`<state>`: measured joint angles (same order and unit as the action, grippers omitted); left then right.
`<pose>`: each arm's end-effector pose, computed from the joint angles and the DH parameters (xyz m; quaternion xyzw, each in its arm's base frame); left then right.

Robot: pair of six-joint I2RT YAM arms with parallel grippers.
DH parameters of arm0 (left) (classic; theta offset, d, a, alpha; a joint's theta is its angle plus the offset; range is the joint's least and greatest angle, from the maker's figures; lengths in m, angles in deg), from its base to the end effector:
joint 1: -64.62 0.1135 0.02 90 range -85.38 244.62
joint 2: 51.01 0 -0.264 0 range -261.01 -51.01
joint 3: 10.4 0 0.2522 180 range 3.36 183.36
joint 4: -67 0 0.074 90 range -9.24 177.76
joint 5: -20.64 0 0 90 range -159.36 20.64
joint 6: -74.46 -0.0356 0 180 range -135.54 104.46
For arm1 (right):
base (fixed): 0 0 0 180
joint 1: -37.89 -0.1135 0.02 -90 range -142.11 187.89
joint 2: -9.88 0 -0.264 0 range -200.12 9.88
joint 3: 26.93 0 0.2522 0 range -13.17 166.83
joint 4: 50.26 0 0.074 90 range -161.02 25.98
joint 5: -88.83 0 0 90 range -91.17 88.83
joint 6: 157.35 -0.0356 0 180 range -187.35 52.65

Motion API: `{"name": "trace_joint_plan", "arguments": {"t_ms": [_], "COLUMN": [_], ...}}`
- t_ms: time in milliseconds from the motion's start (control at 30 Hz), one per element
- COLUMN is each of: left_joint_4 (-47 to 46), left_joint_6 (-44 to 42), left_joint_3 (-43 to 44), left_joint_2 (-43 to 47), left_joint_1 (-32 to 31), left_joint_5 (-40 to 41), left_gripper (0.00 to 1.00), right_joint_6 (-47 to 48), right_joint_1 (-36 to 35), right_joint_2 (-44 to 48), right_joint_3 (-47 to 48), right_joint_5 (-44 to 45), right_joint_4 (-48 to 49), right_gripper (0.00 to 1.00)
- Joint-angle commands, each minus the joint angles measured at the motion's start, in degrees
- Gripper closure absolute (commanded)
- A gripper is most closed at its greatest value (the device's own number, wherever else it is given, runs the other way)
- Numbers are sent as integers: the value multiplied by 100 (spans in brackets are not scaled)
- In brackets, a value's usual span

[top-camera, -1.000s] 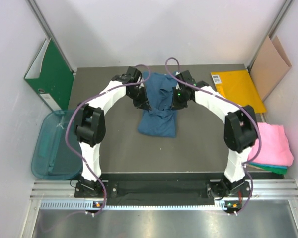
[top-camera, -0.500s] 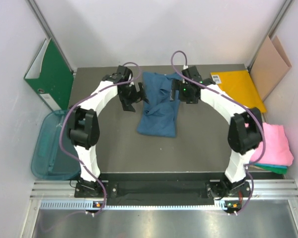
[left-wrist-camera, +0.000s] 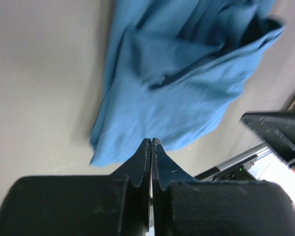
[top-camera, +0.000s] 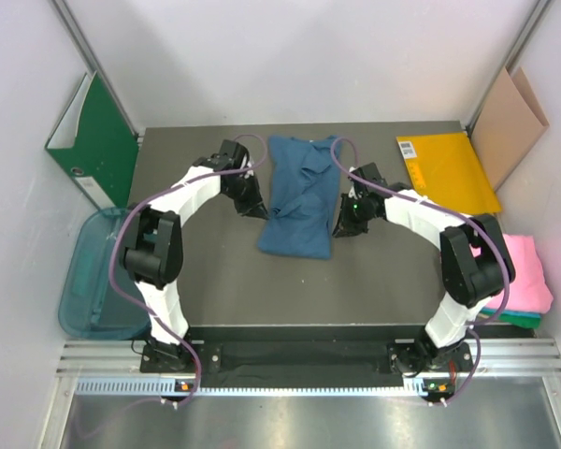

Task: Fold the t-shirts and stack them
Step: Fold the folded rectangular tshirt in 1/3 of the way

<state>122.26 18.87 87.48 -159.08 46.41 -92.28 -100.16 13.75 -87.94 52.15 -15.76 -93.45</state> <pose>0.3704 -0.1364 0.2227 -0.0931 0.9541 -0.2664 0.1007 0.3119 0.1496 0.1983 0.0420 0.9619 0.2230 0.1527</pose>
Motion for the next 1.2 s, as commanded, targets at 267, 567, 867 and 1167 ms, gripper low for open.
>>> {"name": "trace_joint_plan", "arguments": {"t_ms": [267,567,867,1167], "left_joint_4": [-273,-554,-670,-142], "left_joint_6": [-190,-23,66,-312], "left_joint_3": [843,1194,2511,3369], "left_joint_2": [-1066,-1304,-1866,-1958], "left_joint_1": [-200,-270,-244,55], "left_joint_5": [-266,50,665,885], "left_gripper": [100,100,100,100], "right_joint_6": [-58,21,-14,-137], "right_joint_1": [32,41,41,50], "right_joint_2": [-53,-27,114,456], "right_joint_3": [438,517,315,43], "right_joint_5": [-141,-79,-44,-9], "right_joint_4": [289,148,157,122], "right_gripper": [87,84,82,71]}}
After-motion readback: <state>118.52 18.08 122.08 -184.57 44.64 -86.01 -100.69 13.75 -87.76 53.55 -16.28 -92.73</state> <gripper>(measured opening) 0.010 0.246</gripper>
